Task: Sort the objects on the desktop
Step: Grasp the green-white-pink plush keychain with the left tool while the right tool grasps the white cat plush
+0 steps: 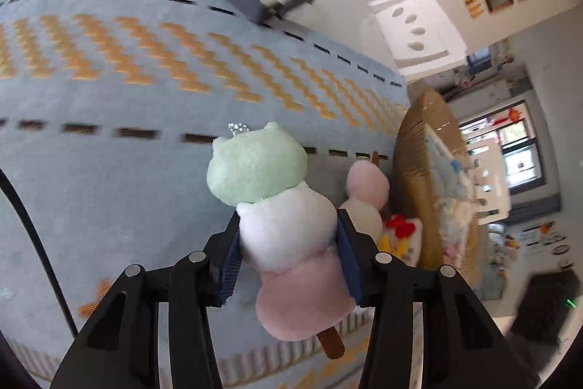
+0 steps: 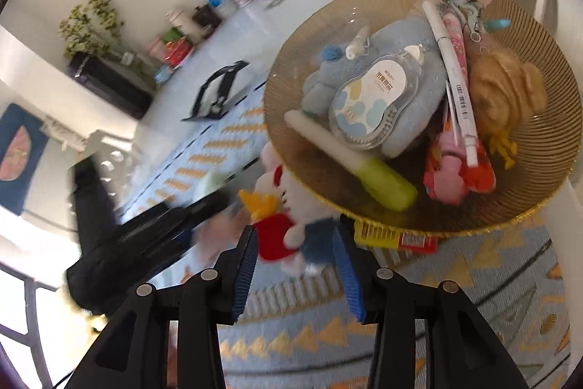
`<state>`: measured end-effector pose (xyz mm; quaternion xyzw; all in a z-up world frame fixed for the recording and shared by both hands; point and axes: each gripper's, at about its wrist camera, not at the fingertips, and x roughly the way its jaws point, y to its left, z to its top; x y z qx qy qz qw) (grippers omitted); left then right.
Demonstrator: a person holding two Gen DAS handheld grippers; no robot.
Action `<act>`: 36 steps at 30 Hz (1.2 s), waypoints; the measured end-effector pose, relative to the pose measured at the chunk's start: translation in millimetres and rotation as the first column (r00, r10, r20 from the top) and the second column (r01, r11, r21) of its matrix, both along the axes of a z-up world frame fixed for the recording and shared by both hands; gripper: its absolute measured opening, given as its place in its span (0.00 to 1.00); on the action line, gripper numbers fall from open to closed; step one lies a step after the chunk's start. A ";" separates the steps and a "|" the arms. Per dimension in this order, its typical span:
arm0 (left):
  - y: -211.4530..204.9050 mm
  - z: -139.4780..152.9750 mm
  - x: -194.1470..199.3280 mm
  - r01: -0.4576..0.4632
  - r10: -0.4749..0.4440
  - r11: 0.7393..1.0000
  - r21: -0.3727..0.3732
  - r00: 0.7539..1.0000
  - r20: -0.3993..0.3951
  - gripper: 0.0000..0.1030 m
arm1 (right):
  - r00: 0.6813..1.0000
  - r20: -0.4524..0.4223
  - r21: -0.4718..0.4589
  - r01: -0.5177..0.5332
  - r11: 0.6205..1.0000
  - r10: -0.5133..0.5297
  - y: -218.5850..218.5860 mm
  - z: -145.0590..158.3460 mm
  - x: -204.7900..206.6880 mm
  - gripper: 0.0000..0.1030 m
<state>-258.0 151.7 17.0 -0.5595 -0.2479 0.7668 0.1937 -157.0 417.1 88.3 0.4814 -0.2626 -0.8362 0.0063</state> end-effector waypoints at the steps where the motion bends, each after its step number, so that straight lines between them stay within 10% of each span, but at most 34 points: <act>1: -11.4 2.0 3.4 0.008 -0.008 1.000 0.021 1.000 0.004 0.43 | 1.000 0.011 0.014 0.013 1.000 -0.013 -2.0 -4.3 -3.1 0.41; 18: -28.1 8.4 48.4 0.127 -0.127 0.992 0.003 0.991 0.029 0.43 | 0.999 0.023 -0.048 -0.031 0.998 0.033 -10.0 -22.0 -18.6 0.41; 27: -1.9 -1.6 68.0 0.231 -0.227 0.961 -0.152 0.973 0.041 0.45 | 0.973 0.126 0.199 -0.218 0.955 0.195 -35.9 -13.5 56.2 0.42; 36: 13.0 0.5 81.0 0.282 -0.281 0.923 -0.262 0.959 0.041 0.48 | 0.961 0.224 0.125 -0.190 0.974 0.159 -23.6 -23.8 61.3 0.45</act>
